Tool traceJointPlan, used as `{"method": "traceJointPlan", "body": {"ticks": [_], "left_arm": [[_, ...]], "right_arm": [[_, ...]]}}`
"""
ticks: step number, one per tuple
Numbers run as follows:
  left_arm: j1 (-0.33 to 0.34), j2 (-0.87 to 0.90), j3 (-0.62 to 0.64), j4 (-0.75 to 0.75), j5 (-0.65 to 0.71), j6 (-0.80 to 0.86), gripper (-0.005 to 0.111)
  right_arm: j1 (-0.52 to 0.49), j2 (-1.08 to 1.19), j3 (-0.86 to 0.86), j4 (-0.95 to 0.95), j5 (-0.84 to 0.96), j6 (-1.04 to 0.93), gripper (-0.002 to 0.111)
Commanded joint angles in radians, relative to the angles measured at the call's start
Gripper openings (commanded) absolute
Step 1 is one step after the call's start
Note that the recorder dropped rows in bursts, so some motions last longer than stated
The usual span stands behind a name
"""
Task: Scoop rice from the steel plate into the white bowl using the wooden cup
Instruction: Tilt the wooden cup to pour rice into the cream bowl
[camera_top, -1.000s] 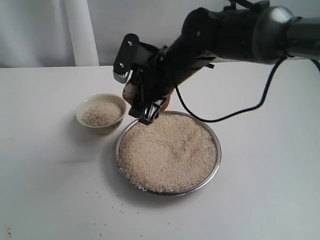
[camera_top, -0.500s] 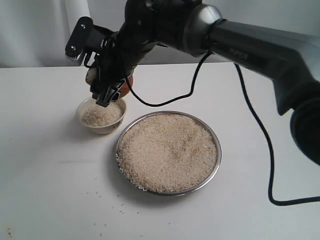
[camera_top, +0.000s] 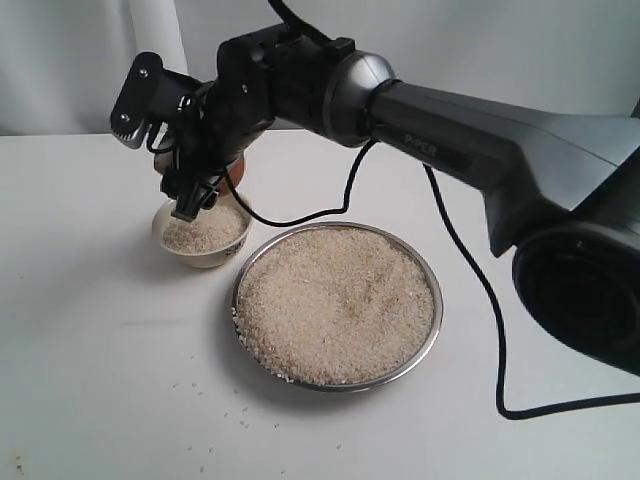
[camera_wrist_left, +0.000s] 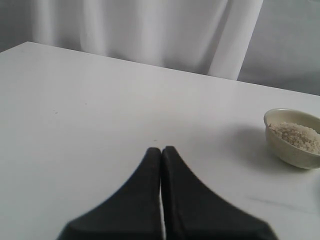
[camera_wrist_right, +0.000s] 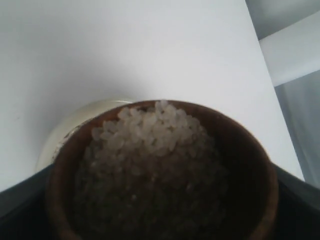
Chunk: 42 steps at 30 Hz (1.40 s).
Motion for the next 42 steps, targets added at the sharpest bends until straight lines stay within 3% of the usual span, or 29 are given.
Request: {"method": "traceJointPlan", "body": {"ticks": [1, 13, 23, 42], "left_arm": [[-0.001, 0.008, 0.001, -0.004, -0.006, -0.002, 0.000], [-0.001, 0.008, 0.001, -0.004, -0.006, -0.002, 0.000], [-0.001, 0.008, 0.001, -0.004, -0.006, -0.002, 0.000], [-0.001, 0.008, 0.001, -0.004, -0.006, -0.002, 0.000]], "right_arm": [[0.001, 0.009, -0.020, -0.045, -0.096, 0.009, 0.000], [0.003, 0.082, -0.076, -0.202, -0.098, 0.005, 0.000], [0.047, 0.097, -0.076, -0.544, -0.091, -0.002, 0.000], [0.057, 0.128, -0.071, -0.752, -0.030, 0.002, 0.000]]}}
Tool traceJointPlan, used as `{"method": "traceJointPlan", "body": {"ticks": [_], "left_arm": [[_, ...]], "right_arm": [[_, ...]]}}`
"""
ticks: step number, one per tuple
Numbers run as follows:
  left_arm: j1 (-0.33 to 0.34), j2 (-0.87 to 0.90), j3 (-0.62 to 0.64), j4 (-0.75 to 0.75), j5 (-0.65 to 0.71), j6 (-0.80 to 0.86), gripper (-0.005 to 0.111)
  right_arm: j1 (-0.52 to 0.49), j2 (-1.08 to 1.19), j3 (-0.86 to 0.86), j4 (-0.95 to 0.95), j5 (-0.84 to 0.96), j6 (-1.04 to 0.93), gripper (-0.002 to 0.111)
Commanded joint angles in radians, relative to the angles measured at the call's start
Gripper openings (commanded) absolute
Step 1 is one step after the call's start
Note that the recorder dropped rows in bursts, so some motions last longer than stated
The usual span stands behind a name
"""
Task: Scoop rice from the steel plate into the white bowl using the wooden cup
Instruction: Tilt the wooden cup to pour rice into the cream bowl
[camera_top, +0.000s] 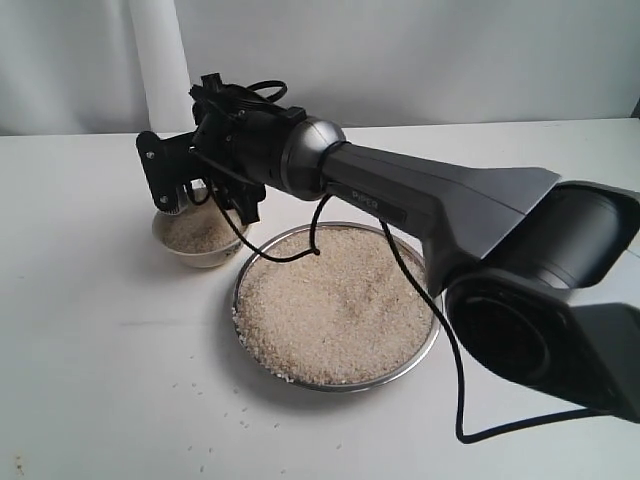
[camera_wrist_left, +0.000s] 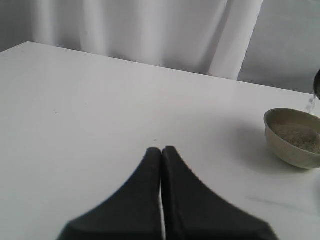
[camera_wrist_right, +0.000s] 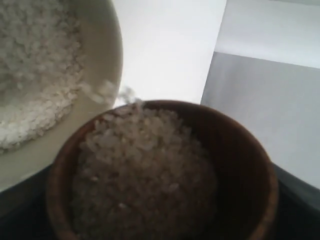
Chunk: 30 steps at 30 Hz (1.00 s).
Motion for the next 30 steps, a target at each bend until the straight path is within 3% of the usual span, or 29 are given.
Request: {"method": "traceJointPlan", "body": {"ticks": [1, 13, 30], "left_arm": [[-0.001, 0.008, 0.001, -0.004, -0.006, -0.002, 0.000], [-0.001, 0.008, 0.001, -0.004, -0.006, -0.002, 0.000], [-0.001, 0.008, 0.001, -0.004, -0.006, -0.002, 0.000]], "right_arm": [[0.008, -0.010, -0.003, -0.037, -0.005, 0.010, 0.000], [0.025, -0.010, -0.003, -0.051, 0.009, 0.014, 0.000], [0.034, -0.010, -0.003, -0.261, 0.018, -0.004, 0.000]]}}
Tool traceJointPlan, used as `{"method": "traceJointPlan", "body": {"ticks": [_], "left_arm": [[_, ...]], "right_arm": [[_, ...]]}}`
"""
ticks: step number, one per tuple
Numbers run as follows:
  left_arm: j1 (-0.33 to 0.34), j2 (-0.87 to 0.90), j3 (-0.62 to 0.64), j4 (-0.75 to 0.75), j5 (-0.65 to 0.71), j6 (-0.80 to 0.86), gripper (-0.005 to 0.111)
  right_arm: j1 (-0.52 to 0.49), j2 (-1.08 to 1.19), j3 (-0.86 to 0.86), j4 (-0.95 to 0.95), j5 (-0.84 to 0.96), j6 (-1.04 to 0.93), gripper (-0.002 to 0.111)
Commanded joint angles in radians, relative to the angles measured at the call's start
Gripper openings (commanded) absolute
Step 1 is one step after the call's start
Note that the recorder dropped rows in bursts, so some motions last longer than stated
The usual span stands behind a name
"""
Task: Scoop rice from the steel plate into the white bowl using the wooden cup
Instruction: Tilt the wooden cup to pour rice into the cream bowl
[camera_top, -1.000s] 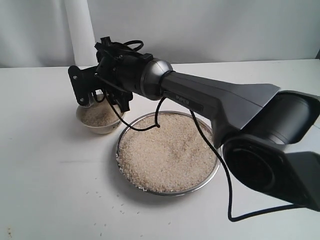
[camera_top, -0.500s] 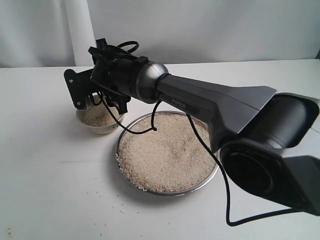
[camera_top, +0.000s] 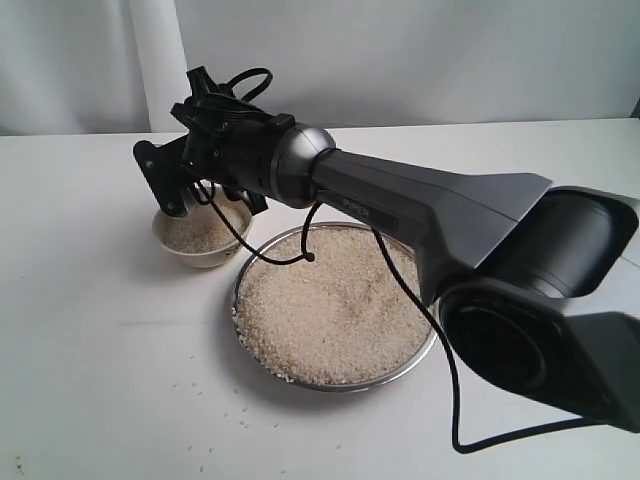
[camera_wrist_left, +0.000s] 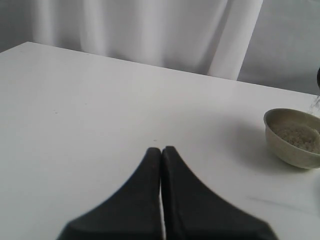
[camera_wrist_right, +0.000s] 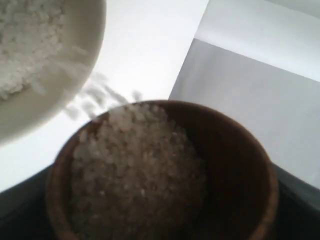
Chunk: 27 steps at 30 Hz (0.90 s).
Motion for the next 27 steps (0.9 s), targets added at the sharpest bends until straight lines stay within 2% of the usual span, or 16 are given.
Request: {"method": "traceJointPlan", "body": {"ticks": [1, 27], "left_arm": [[-0.001, 0.008, 0.001, -0.004, -0.006, -0.002, 0.000], [-0.001, 0.008, 0.001, -0.004, -0.006, -0.002, 0.000]], "right_arm": [[0.010, -0.010, -0.003, -0.079, -0.003, -0.005, 0.000], [0.031, -0.008, -0.003, -0.141, -0.014, -0.138, 0.000]]}}
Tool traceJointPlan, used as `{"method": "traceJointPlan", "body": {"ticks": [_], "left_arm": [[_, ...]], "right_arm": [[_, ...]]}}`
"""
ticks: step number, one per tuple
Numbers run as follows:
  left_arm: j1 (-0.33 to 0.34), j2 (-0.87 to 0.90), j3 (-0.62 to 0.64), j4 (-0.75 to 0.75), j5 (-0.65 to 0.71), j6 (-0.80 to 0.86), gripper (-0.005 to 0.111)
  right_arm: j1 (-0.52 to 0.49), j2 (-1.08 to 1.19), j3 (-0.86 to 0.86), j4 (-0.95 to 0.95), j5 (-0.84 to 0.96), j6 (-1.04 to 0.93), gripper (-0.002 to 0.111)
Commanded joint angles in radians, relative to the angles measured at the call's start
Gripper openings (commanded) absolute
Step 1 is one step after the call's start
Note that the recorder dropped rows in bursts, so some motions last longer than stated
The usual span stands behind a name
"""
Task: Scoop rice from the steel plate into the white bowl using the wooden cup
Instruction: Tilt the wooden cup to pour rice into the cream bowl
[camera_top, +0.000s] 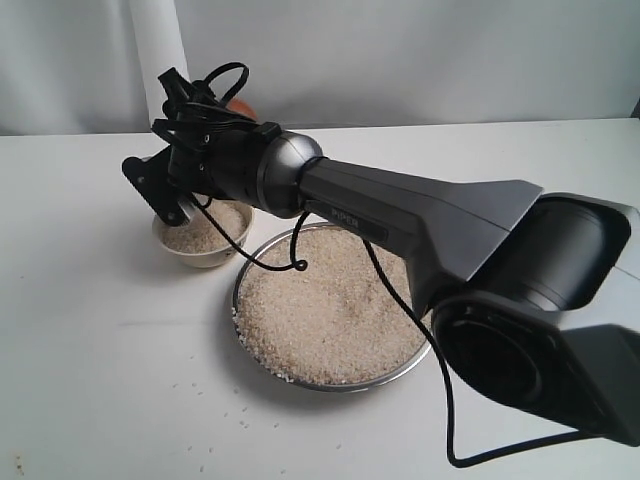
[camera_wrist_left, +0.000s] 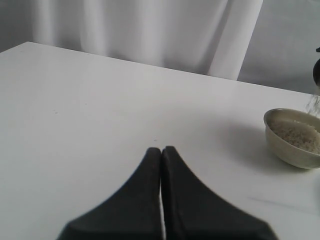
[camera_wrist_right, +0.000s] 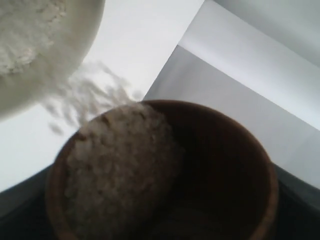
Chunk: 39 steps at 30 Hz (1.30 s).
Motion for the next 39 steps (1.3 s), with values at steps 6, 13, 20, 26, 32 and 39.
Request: {"method": "traceJointPlan", "body": {"ticks": [6, 13, 20, 26, 32, 39], "left_arm": [[-0.001, 0.008, 0.001, -0.004, -0.006, -0.002, 0.000], [-0.001, 0.008, 0.001, -0.004, -0.006, -0.002, 0.000], [-0.001, 0.008, 0.001, -0.004, -0.006, -0.002, 0.000], [-0.001, 0.008, 0.001, -0.004, -0.006, -0.002, 0.000], [-0.001, 0.008, 0.001, -0.004, -0.006, -0.002, 0.000], [-0.001, 0.008, 0.001, -0.004, -0.006, -0.002, 0.000]], "right_arm": [[0.000, -0.010, -0.003, -0.062, -0.005, -0.081, 0.000], [0.003, -0.010, -0.003, -0.089, -0.006, -0.144, 0.000], [0.016, -0.010, -0.003, -0.100, -0.019, -0.185, 0.000], [0.026, 0.009, -0.003, -0.121, -0.023, -0.185, 0.000], [0.041, 0.026, -0.003, -0.144, -0.022, -0.187, 0.000], [0.039, 0.026, -0.003, -0.181, -0.024, -0.227, 0.000]]}}
